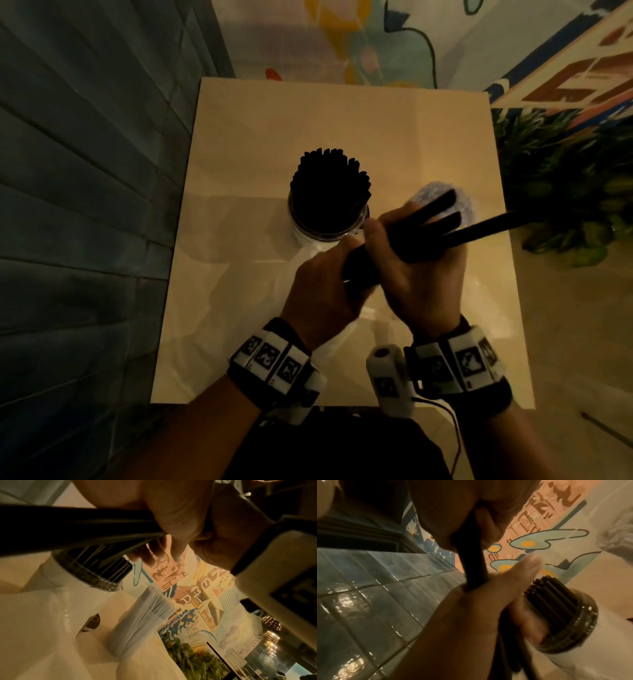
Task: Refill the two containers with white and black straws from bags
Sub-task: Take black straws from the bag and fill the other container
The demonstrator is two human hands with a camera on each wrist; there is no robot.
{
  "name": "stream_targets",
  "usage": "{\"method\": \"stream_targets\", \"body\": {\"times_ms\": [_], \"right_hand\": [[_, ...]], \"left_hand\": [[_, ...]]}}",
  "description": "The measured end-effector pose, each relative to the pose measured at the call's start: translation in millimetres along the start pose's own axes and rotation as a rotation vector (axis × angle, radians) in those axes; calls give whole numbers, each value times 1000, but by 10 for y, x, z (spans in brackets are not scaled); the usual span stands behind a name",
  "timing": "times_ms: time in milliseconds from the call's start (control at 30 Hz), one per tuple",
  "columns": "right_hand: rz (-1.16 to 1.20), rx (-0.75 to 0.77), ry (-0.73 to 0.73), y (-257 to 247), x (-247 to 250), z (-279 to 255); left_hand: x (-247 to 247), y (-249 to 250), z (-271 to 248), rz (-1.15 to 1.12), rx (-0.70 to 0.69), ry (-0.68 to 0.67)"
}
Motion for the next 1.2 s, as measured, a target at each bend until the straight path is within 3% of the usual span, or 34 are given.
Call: {"method": "stream_targets", "body": {"times_ms": [100,267,333,433,467,633,700,800,867,1000,1100,1200], "right_hand": [[6,-62,-69,21,-5,10],[139,44,133,-22,284,220],[96,37,22,6,324,279],[-19,-1,-326,46,182,215],[-37,-10,-381,61,131,172],[296,-160,-231,176,58,38],[387,-261,-324,202,-6,-63],[392,-304,-499,163,-174,-228],[472,-290,-439,104,-253,-216],[527,-183,-180,66,-244,108],[476,-97,23,66,-185,449],[381,-84,125,206,-245,658]], "left_hand": [[88,-161,-75,115,61,6],[231,-381,-240,254,60,-26],[225,-428,-271,266,54,-50],[204,-421,-267,216,114,-84],[201,-398,-265,195,135,-95],[237,-342,-256,148,204,6],[248,-283,-250,65,200,-13],[195,-179,-244,-160,284,-204],[155,-160,-214,-129,244,-167],[114,-357,-150,4,166,17],[236,-619,-220,115,306,124],[362,-957,-424,226,359,137]]}}
Point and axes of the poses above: each hand's wrist, its own z-axis towards the middle knuckle, its own x-axis out of the back of the hand, y = z × x, the point moved 1 cm from there along z, towards the middle knuckle
